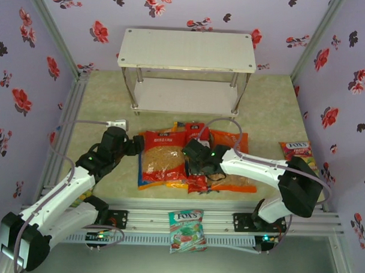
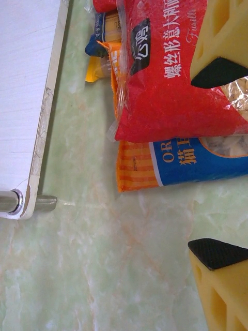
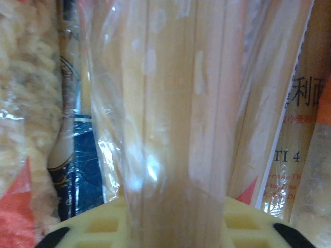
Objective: Place and organize the pasta boxes and bags onto the shelf
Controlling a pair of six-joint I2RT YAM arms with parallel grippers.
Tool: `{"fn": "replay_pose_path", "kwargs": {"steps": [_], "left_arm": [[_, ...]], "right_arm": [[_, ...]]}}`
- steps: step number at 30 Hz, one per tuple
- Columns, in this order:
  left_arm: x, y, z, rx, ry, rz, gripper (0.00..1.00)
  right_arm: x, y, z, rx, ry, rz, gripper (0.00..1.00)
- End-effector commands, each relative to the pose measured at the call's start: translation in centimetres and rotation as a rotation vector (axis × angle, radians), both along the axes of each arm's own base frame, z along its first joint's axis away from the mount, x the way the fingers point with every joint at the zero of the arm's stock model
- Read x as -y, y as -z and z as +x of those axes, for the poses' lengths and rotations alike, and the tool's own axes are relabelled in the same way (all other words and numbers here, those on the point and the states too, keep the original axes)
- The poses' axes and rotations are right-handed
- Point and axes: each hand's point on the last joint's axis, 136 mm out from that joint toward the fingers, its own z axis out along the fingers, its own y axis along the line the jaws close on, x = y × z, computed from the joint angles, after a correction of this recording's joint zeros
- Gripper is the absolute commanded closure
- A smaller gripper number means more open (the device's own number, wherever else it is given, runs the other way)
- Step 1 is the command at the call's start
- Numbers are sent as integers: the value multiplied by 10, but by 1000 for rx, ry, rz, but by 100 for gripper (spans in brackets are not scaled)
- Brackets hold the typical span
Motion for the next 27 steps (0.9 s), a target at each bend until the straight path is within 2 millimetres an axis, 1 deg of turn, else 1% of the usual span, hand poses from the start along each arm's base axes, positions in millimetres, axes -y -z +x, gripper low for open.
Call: {"fn": "replay_pose_path", "kwargs": {"steps": [1, 2, 3, 4, 5, 10, 13, 19, 21, 24, 27], "left_arm": [[0, -5, 2, 10, -4, -20, 21], [1, -5, 2, 9, -3, -21, 22], [1, -5, 1, 9, -1, -23, 23], [1, -6, 2, 11, -1, -24, 25], [2, -6, 2, 11, 1, -26, 26], [2, -5, 2, 10, 4, -23, 29], [2, -4, 1, 6, 6, -21, 29], [3, -2, 1, 3, 12, -25, 29], [3, -1, 1, 2, 12, -24, 29], [5, 0, 2, 1, 15, -26, 29], [8, 2, 4, -6, 23, -30, 29]], "right_arm": [[13, 1, -5, -8, -22, -72, 83], [13, -3, -4, 3, -24, -70, 85], [14, -5, -3, 10, -24, -71, 90], [15, -9, -2, 20, -19, -71, 97], [16, -13, 0, 30, -20, -70, 100], [13, -33, 6, 79, -41, -20, 100], [10, -51, 11, 123, -53, 29, 100], [16, -81, 23, 178, -48, 98, 100], [18, -88, 27, 187, -46, 120, 100], [25, -98, 40, 225, -41, 105, 100], [34, -105, 61, 266, -36, 68, 100]]}}
